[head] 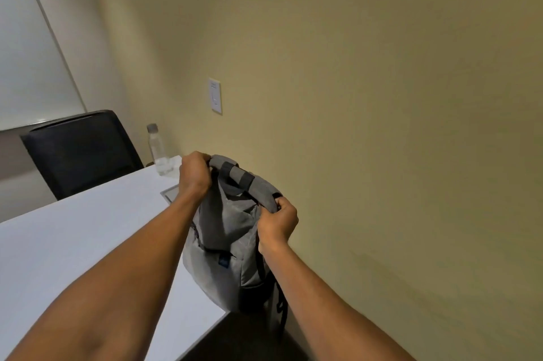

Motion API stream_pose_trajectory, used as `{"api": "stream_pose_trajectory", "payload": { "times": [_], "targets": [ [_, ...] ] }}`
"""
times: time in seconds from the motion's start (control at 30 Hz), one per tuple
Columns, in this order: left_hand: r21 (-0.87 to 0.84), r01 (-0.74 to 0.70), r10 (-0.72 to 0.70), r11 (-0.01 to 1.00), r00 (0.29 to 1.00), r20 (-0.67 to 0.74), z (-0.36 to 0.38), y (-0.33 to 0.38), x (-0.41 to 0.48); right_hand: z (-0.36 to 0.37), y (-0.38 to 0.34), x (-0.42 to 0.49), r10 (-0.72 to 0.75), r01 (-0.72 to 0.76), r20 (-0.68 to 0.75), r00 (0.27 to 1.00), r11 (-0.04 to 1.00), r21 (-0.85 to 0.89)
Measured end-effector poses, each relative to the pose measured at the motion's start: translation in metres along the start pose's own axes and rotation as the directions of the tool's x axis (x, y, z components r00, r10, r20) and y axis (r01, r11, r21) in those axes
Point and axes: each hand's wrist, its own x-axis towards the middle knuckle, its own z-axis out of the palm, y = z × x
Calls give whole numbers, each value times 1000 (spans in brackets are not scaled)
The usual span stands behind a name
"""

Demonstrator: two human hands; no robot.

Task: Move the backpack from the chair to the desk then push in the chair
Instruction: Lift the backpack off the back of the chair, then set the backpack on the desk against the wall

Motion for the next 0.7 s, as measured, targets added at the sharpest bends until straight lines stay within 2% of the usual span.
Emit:
{"api": "stream_pose_trajectory", "payload": {
  "times": [0.13, 0.2, 0.27, 0.33, 0.37, 0.43, 0.6, 0.7],
  "targets": [
    [-106, 13, -11, 994, 1000, 17, 14, -7, 0, 15, -7, 21, 50, -51, -14, 999, 999, -7],
    [-186, 70, -75, 980, 997, -17, 21, -17, -14, 27, -8, 30, 112, -112, -26, 993, 994, 0],
    [-242, 161, -185, 957, 979, -80, 34, -35, -42, 30, -13, 39, 143, -143, -18, 990, 990, 1],
    [-248, 350, -383, 903, 919, -95, 49, -60, -75, 31, -18, 51, 154, -154, -12, 988, 988, -20],
    [-231, 434, -462, 871, 883, -81, 56, -71, -91, 32, -20, 58, 154, -154, -12, 988, 988, -31],
    [-214, 511, -523, 832, 852, 3, 71, -88, -121, 31, -22, 70, 147, -146, -4, 989, 986, -76],
    [-231, 429, -367, 873, 891, 268, 103, -97, -157, 20, -19, 91, 74, -63, 44, 996, 975, -211],
    [-282, 430, -332, 858, 882, 335, 112, -94, -155, 12, -18, 97, 16, 5, 77, 997, 965, -263]
  ]
}}
